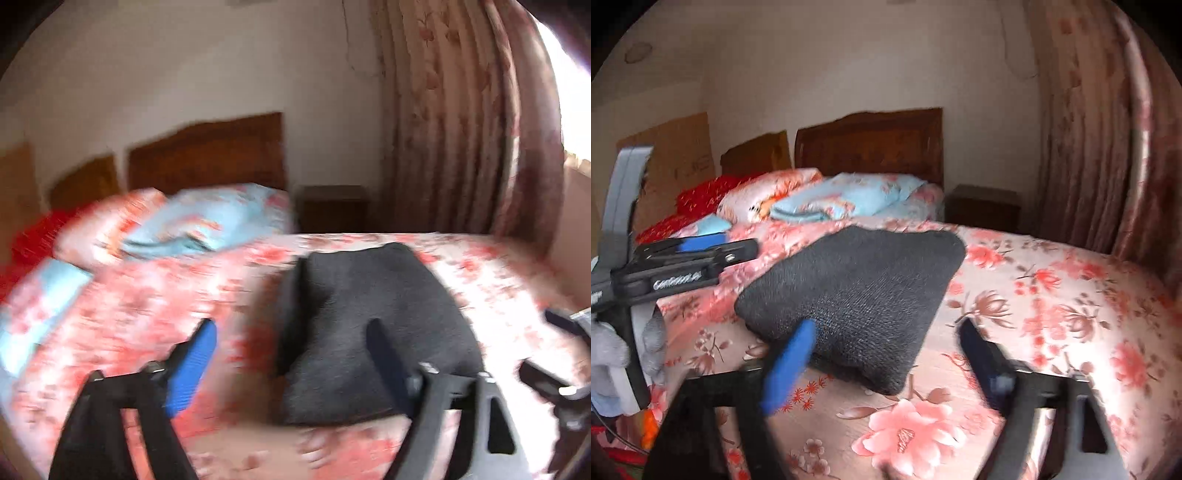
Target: Fold small clothes
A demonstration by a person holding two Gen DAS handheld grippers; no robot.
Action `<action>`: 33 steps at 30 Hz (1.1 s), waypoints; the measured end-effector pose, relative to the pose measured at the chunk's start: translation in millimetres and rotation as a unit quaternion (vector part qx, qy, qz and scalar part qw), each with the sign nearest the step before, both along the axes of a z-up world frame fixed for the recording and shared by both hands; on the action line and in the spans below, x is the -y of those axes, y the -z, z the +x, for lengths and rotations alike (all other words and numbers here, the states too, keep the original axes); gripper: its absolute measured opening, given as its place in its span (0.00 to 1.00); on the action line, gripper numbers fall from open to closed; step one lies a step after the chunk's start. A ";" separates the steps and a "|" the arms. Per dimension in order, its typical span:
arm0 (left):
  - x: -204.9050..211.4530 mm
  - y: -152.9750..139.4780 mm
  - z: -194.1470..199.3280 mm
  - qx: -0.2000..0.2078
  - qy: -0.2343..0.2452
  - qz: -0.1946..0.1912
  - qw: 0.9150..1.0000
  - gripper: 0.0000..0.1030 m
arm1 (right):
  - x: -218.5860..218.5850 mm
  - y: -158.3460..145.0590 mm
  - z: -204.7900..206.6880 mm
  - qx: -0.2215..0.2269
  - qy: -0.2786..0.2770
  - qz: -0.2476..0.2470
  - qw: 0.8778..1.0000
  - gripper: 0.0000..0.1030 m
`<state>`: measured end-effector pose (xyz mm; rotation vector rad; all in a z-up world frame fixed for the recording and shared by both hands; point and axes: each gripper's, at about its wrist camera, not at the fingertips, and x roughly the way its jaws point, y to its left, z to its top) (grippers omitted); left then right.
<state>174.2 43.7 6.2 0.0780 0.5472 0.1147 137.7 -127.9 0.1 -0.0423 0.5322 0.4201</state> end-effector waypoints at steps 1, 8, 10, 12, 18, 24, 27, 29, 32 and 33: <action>3.0 2.4 -5.6 0.001 -0.014 0.020 1.000 0.83 | 2.0 0.6 -4.9 0.002 0.011 0.001 1.000 1.00; 21.0 18.1 -31.1 -0.002 0.001 0.007 1.000 0.83 | 2.4 23.6 -27.5 -0.008 0.099 -0.015 0.995 1.00; 22.9 18.4 -32.7 -0.005 0.003 0.000 1.000 0.83 | -1.9 23.1 -28.3 -0.006 0.102 -0.023 0.994 1.00; 22.8 18.8 -34.2 -0.002 0.001 0.002 1.000 0.83 | -4.5 18.6 -35.6 0.014 0.104 -0.030 0.994 1.00; 22.2 20.3 -38.8 -0.004 0.001 -0.012 1.000 0.83 | -7.5 8.0 -49.1 0.057 0.104 -0.039 0.992 1.00; 25.0 21.8 -41.7 -0.006 0.008 -0.009 1.000 0.83 | -10.2 7.1 -51.0 0.056 0.102 -0.039 0.992 1.00; 25.4 22.4 -41.9 -0.007 0.009 -0.009 1.000 0.83 | -11.3 7.9 -50.9 0.053 0.101 -0.040 0.993 1.00; 25.7 22.5 -41.9 -0.008 0.010 -0.010 1.000 0.83 | -11.4 8.2 -50.7 0.053 0.101 -0.039 0.993 1.00; 25.2 22.8 -40.9 -0.010 0.011 -0.010 1.000 0.83 | -11.1 8.6 -50.5 0.053 0.101 -0.039 0.993 1.00; 25.3 22.9 -40.8 -0.010 0.012 -0.010 1.000 0.83 | -11.0 8.8 -50.3 0.052 0.101 -0.039 0.993 1.00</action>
